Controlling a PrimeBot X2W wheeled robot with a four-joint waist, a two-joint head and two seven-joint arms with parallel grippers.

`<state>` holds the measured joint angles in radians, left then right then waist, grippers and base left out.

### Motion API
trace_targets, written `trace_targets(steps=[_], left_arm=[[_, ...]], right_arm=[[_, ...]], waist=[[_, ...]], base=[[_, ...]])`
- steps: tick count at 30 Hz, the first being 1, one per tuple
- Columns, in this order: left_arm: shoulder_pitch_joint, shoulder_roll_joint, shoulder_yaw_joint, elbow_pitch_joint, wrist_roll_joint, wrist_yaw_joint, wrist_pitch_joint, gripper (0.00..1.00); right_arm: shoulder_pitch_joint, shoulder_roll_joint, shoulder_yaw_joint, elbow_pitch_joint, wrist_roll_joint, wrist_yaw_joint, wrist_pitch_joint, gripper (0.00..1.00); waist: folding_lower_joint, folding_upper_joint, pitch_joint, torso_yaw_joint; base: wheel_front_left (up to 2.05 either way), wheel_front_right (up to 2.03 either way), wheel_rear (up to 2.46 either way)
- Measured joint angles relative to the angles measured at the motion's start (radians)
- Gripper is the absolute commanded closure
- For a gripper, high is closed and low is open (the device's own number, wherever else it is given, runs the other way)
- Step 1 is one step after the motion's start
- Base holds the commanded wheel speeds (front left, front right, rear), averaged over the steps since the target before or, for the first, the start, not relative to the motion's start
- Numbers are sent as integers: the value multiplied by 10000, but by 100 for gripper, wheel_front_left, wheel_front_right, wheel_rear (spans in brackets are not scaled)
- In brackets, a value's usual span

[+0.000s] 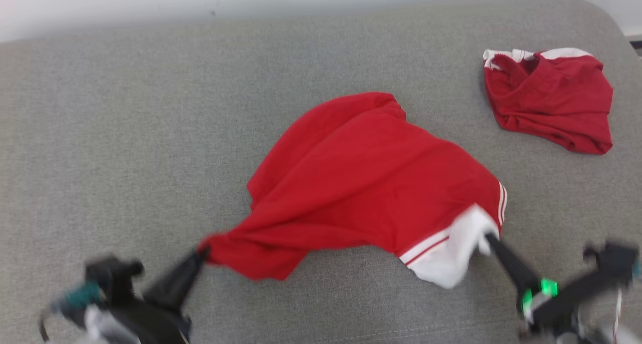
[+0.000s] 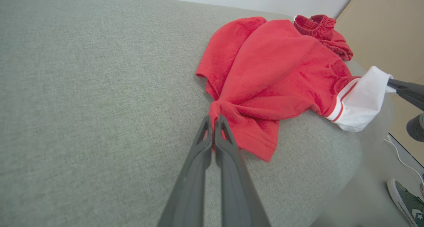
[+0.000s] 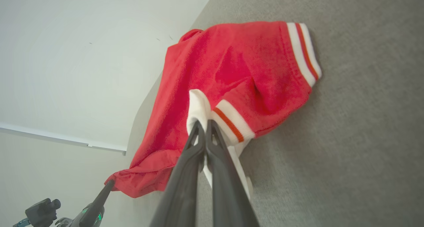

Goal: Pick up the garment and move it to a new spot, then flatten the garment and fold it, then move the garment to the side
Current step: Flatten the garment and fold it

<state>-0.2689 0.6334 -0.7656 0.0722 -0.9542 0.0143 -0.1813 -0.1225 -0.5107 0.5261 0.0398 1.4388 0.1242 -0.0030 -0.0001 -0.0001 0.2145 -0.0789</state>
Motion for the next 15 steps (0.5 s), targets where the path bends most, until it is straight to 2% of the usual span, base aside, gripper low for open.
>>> trace_targets(steps=[4,7,9,10,13,15], left_arm=[[-1732,309,56,681,-244,-669,1055,100],[-3595,184,38,1260,-255,-1214,2075,100],[-4876,113,81,1737,-297,-1275,2709,100],[-6322,125,121,2178,-42,-1304,3175,100],[-8821,117,734,2778,709,-1379,3300,100],[-10284,188,1273,3248,1450,-1413,3223,100]], right_arm=[[-2237,330,-282,376,121,0,460,100],[-4209,782,-698,1014,349,0,732,100],[-5646,1246,-955,1613,453,0,819,100],[-7289,1768,-1252,2253,508,-115,811,100],[-9604,2489,-2270,3045,506,-328,385,100],[-10840,2844,-2997,3588,428,-320,-98,100]], waist=[[2,0,258,-98],[3,2,516,-164],[3,2,721,-204],[4,3,952,-250],[5,4,1322,-335],[5,2,1564,-406]], base=[[0,0,0],[0,0,0],[0,0,0],[0,0,0],[0,0,0],[0,0,0]])
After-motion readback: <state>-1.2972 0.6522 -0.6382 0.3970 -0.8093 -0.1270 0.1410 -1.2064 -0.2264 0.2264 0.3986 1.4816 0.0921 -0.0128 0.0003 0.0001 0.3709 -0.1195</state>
